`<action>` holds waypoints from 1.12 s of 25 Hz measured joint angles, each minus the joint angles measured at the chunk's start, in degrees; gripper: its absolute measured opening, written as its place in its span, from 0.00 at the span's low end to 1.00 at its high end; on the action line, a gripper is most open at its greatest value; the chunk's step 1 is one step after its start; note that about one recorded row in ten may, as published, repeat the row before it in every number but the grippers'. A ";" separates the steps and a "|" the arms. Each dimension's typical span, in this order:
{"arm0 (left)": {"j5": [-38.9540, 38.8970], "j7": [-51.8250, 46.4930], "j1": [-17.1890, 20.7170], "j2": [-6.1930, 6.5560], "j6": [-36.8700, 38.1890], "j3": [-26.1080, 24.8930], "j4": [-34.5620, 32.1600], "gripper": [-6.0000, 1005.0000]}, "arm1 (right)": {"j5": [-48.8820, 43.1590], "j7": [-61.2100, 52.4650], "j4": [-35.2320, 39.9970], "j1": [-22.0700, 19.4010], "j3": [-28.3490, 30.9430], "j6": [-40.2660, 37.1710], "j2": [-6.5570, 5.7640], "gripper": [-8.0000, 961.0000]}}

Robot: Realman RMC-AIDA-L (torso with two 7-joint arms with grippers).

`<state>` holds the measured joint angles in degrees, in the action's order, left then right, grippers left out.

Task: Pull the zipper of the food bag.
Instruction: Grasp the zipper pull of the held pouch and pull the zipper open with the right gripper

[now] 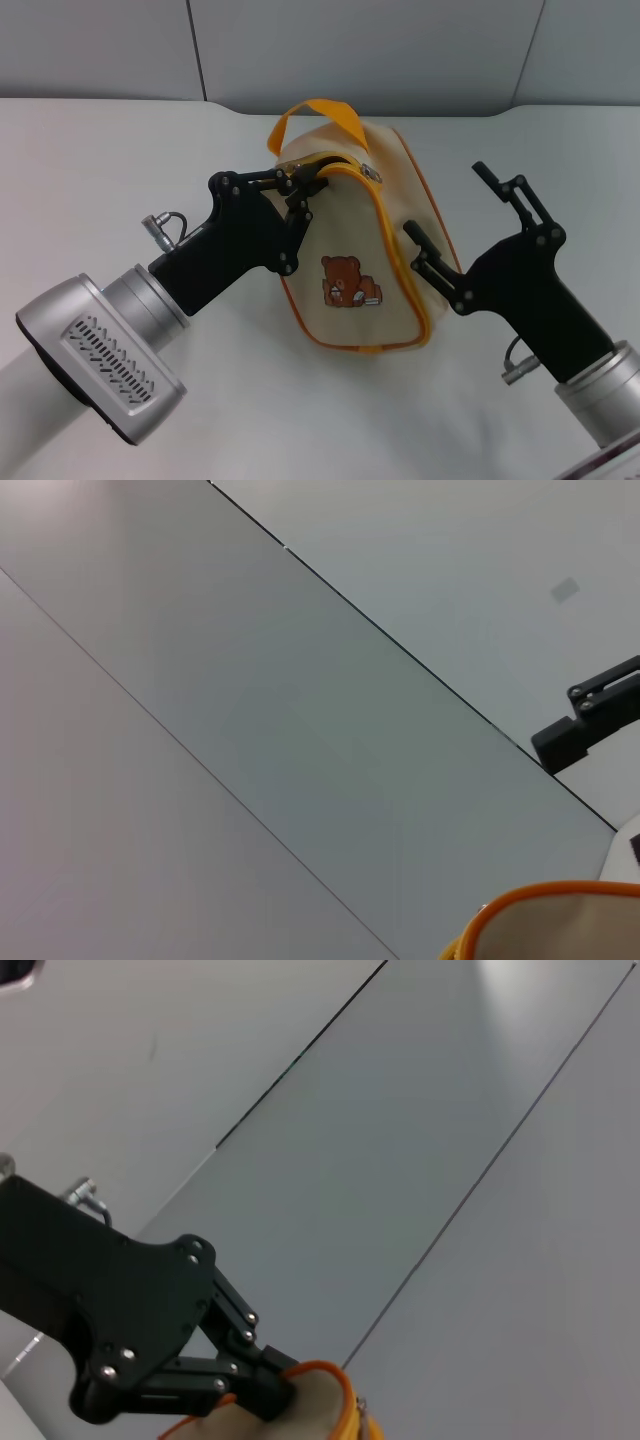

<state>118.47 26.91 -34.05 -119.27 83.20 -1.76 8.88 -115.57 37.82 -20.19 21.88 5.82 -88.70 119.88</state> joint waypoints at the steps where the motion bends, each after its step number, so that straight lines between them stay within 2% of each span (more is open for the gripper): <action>1: 0.00 -0.03 0.00 0.00 0.00 0.00 -0.01 0.06 | 0.00 0.00 0.00 0.00 0.00 0.00 0.00 0.82; 10: 0.00 -0.23 0.03 0.01 -0.07 0.22 0.09 0.05 | 0.00 6.12 -0.75 2.63 0.85 5.71 0.00 0.82; 18: 0.10 -0.40 0.04 0.01 -0.15 0.53 0.56 0.05 | 0.00 6.59 -1.59 4.91 1.16 6.11 0.00 0.82; 28: 0.56 -0.17 0.10 0.00 -0.31 0.53 0.71 0.06 | -0.10 6.63 -2.43 5.44 2.29 6.24 0.00 0.82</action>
<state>119.03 26.73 -33.95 -119.27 82.90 -1.23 9.59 -115.68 44.45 -22.61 27.32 8.11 -82.46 119.88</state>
